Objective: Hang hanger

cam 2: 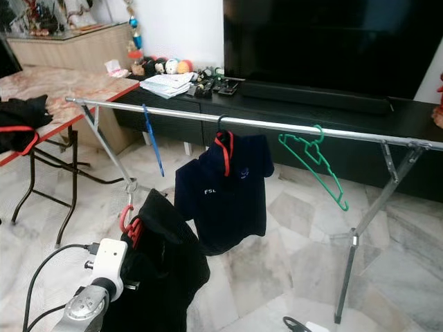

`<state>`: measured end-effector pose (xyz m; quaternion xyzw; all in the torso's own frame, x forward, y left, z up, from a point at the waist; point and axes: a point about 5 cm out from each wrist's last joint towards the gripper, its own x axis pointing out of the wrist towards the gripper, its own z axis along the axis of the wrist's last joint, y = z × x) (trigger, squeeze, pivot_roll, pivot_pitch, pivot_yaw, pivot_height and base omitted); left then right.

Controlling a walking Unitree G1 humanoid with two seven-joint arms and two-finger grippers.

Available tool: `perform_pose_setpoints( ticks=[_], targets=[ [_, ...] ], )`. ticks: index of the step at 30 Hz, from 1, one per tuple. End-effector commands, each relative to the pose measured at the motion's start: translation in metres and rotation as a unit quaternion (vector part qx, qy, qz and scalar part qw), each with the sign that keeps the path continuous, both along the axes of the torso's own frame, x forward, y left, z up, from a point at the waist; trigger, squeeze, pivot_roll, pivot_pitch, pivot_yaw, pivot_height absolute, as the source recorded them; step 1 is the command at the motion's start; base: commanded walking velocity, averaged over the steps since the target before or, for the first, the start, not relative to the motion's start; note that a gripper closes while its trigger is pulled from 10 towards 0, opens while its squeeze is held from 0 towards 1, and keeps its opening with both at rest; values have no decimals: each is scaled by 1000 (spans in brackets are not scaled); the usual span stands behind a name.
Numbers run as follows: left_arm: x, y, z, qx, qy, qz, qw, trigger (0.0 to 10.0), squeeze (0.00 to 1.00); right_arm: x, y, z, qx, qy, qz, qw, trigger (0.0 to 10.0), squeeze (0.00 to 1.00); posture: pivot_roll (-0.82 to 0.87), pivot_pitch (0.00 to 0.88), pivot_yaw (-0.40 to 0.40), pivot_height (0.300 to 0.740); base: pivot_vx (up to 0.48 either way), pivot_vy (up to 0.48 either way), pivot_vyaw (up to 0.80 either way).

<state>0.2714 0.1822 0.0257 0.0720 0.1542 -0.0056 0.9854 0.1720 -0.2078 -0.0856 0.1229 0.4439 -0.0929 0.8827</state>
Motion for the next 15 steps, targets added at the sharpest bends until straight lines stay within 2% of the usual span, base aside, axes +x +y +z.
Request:
perform_pose_setpoints(
  ticks=[1, 4, 15],
  targets=[
    [7, 4, 13, 6, -27, 11, 1000, 10000, 0, 0, 2, -1, 1, 3, 8, 1000, 10000, 0, -69, 0, 57, 740, 0, 0, 0],
    [8, 1, 14, 6, -26, -2, 1000, 10000, 0, 0, 2, -1, -4, 6, 14, 1000, 10000, 0, -69, 0, 57, 740, 0, 0, 0],
    [6, -3, 11, 1, -19, -14, 1000, 10000, 0, 0, 2, 0, -7, 9, 22, 1000, 10000, 0, -63, 0, 52, 740, 266, 0, 0]
  ],
)
